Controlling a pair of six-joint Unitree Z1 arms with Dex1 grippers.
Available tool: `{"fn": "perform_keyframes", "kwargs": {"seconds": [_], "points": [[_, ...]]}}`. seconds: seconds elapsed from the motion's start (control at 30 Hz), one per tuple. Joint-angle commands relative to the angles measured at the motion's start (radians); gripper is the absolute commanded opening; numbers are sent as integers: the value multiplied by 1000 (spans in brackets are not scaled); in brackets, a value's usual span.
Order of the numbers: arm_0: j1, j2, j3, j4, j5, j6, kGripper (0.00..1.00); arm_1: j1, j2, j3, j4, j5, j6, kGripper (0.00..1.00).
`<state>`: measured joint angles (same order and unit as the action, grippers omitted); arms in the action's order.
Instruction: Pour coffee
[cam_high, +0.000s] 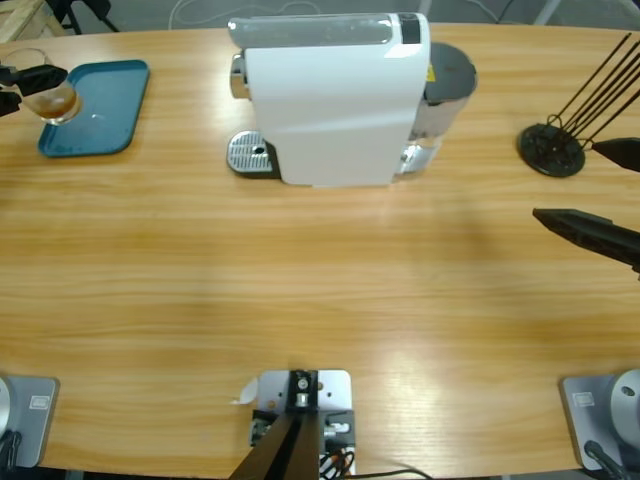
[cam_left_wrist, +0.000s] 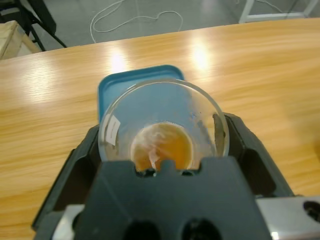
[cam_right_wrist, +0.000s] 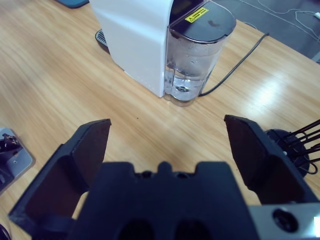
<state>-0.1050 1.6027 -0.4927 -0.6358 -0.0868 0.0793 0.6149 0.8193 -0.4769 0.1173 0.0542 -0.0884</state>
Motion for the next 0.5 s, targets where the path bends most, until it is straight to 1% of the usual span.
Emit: {"fn": "perform_keyframes", "kwargs": {"seconds": [0.03, 0.4, 0.47, 0.5], "points": [[36, 167, 22, -113, 4, -7, 296, -9, 20, 38, -11, 15, 13, 1000], [39, 321, 17, -228, -15, -17, 305, -9, 23, 37, -8, 16, 13, 1000], [39, 343, 16, -235, -25, -23, 407, -9, 23, 36, -8, 16, 13, 1000], [39, 352, 14, -235, -28, -23, 547, -9, 22, 37, -8, 16, 13, 1000]]}}
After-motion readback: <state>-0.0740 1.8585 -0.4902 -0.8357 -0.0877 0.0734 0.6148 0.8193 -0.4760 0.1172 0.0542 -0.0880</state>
